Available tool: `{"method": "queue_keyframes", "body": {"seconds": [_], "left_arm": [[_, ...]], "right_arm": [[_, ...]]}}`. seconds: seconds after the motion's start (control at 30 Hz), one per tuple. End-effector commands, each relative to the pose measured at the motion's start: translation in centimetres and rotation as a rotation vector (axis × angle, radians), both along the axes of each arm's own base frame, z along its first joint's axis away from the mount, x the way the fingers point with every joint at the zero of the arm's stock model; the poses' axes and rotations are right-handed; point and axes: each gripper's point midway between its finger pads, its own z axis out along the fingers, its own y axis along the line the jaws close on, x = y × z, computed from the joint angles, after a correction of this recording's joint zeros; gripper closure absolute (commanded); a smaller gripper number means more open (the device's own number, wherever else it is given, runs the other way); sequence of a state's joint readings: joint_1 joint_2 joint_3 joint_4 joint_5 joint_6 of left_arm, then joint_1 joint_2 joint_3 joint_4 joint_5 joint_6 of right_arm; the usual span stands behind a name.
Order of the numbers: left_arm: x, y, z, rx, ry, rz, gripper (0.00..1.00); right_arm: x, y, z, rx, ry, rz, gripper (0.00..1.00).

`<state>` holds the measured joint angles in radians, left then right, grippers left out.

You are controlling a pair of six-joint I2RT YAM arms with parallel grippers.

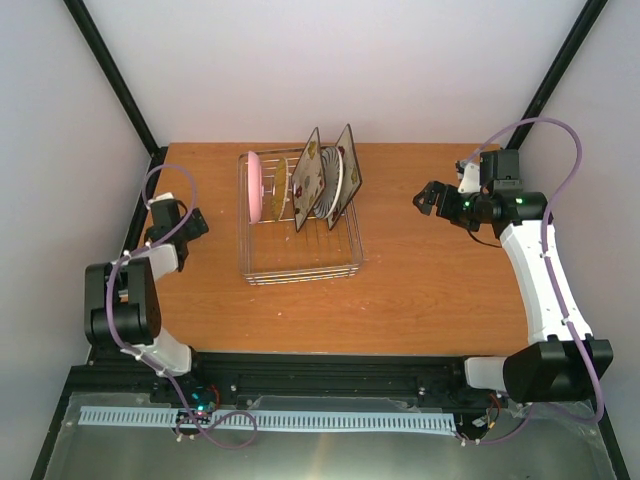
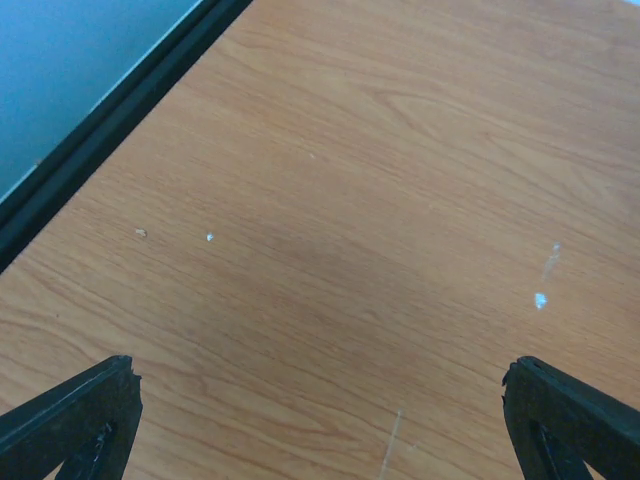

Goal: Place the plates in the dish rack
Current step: Reset both arms

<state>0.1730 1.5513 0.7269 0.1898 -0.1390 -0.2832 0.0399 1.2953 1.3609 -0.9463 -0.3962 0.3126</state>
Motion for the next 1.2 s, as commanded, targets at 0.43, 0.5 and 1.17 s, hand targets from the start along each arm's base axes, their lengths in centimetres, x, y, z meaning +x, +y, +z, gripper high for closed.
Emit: {"method": "queue_keyframes", "body": {"seconds": [0.43, 0.5, 1.17], "left_arm": [[4.5, -4.2, 2.2, 0.083, -0.212, -0.321, 0.00], [3.7, -4.7, 2.5, 0.092, -0.254, -0.344, 0.00], [-3.9, -11.7, 5.9, 0.268, -0.608, -0.666, 0.00]], "right_arm": [[-0.7, -2.7, -2.7, -0.126, -0.044, -0.102, 0.00], [-0.4, -2.4, -2.6, -0.107, -0.079, -0.095, 0.00], [-0.1, -3.1, -3.8, -0.151, -0.281, -0.109, 0.00]]}}
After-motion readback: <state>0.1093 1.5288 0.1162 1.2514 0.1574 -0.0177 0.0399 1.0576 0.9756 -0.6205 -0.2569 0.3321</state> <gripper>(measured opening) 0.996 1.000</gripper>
